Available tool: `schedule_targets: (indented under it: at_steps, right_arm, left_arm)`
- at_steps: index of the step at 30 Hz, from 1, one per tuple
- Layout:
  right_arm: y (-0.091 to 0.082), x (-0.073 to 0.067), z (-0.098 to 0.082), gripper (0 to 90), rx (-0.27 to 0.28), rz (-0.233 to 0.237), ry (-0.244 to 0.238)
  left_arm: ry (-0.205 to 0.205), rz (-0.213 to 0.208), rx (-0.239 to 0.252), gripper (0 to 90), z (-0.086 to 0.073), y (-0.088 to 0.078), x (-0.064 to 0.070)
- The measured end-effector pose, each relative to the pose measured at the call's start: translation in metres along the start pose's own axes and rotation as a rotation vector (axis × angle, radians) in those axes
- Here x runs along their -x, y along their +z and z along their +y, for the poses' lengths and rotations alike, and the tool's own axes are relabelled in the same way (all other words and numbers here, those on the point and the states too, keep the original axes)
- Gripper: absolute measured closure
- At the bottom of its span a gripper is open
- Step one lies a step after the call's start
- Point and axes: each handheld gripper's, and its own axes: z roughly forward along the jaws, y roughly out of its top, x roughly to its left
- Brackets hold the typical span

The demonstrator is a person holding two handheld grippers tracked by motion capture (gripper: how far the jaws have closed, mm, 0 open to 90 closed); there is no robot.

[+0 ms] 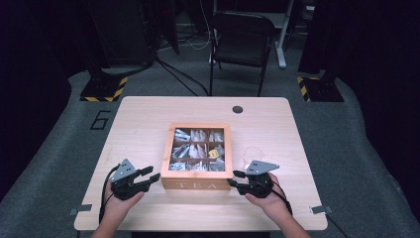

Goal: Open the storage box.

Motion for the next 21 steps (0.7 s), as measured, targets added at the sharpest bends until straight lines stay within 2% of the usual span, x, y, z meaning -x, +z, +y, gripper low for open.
schedule_targets:
  at_steps: [4,6,7,8,10,11,16,21]
  right_arm:
    - [-0.002,-0.001,0.002,59.4,0.000,-0.001,0.006]
    - [-0.004,-0.001,0.003,65.4,0.030,-0.001,0.003]
    - [-0.004,-0.001,0.003,65.4,0.030,-0.001,0.003]
    - [-0.007,-0.001,0.006,66.1,0.064,-0.004,0.018]
    - [-0.008,0.000,0.006,65.8,0.075,-0.002,0.025]
    - [-0.007,0.001,0.006,61.4,0.060,-0.001,0.040]
    - [-0.004,0.004,0.001,58.2,0.021,0.019,0.049]
    - [0.002,0.001,-0.001,58.0,-0.027,0.009,0.025]
  left_arm:
    - [0.004,0.004,0.006,57.5,0.000,0.000,0.001]
    - [0.006,0.000,0.006,58.0,0.000,-0.001,0.001]
    - [0.006,0.000,0.006,58.0,0.000,-0.001,0.001]
    - [0.009,-0.003,0.007,58.0,-0.001,-0.001,0.001]
    - [0.009,-0.007,0.004,58.2,-0.001,-0.001,0.000]
    - [0.007,-0.009,0.002,58.1,-0.001,-0.001,0.000]
    - [0.010,-0.016,0.003,58.7,-0.002,-0.001,0.001]
    - [0.009,-0.017,0.009,58.9,-0.003,-0.002,0.001]
